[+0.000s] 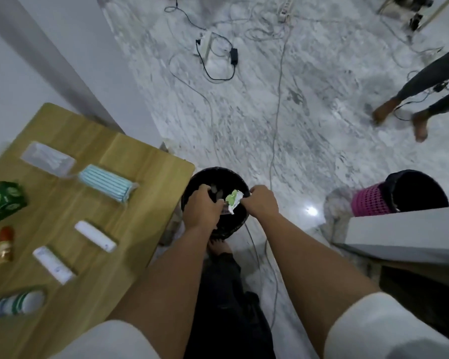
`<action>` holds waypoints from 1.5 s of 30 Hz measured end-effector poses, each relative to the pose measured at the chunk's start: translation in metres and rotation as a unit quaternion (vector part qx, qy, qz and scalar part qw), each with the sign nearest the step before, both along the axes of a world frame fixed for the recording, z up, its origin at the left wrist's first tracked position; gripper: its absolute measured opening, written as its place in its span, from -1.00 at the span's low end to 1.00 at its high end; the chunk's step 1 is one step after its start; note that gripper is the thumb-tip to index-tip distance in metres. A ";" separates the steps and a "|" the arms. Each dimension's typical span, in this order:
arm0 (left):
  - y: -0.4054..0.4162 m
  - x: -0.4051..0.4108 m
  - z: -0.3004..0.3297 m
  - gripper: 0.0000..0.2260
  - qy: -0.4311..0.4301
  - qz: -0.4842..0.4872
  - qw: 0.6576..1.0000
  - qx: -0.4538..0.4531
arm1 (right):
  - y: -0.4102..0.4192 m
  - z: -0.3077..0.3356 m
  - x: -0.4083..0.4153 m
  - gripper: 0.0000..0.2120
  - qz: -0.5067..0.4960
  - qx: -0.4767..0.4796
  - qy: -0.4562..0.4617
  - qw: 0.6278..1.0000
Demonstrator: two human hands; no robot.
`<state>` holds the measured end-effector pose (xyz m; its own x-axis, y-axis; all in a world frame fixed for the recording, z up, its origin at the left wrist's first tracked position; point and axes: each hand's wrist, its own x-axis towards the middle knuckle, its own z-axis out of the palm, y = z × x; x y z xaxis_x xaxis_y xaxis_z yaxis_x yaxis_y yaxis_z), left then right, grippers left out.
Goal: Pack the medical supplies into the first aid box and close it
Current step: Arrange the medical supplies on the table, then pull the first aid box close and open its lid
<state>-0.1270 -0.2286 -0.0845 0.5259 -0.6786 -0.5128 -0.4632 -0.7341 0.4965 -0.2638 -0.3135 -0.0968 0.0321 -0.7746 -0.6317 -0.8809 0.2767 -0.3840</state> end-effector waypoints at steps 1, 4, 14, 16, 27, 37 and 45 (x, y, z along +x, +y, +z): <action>0.000 0.002 0.012 -0.53 -0.008 -0.003 1.000 -0.009 | 0.003 0.009 0.004 -0.88 0.028 -0.004 -0.001 1.000; 0.008 0.014 0.055 -0.60 -0.018 0.003 0.999 -0.042 | 0.015 0.046 0.025 -0.55 0.126 -0.036 -0.018 0.991; 0.151 0.144 0.191 -0.66 -0.098 0.148 0.974 -0.141 | 0.109 0.179 0.182 -0.39 0.408 -0.179 -0.052 0.894; 0.200 0.174 0.205 -0.64 -0.117 0.190 0.964 -0.145 | 0.139 0.199 0.221 -0.38 0.450 -0.197 -0.068 0.869; 0.468 0.269 0.186 -0.59 -0.237 0.444 0.856 -0.114 | 0.341 0.204 0.390 -0.48 0.605 -0.194 -0.204 0.744; 0.532 0.295 0.058 -0.31 -0.186 0.553 0.772 -0.250 | 0.429 0.095 0.425 -0.28 0.488 -0.140 -0.337 0.793; 0.542 0.256 0.041 -0.31 -0.229 0.546 0.765 -0.255 | 0.429 0.099 0.373 -0.35 0.524 -0.181 -0.340 0.760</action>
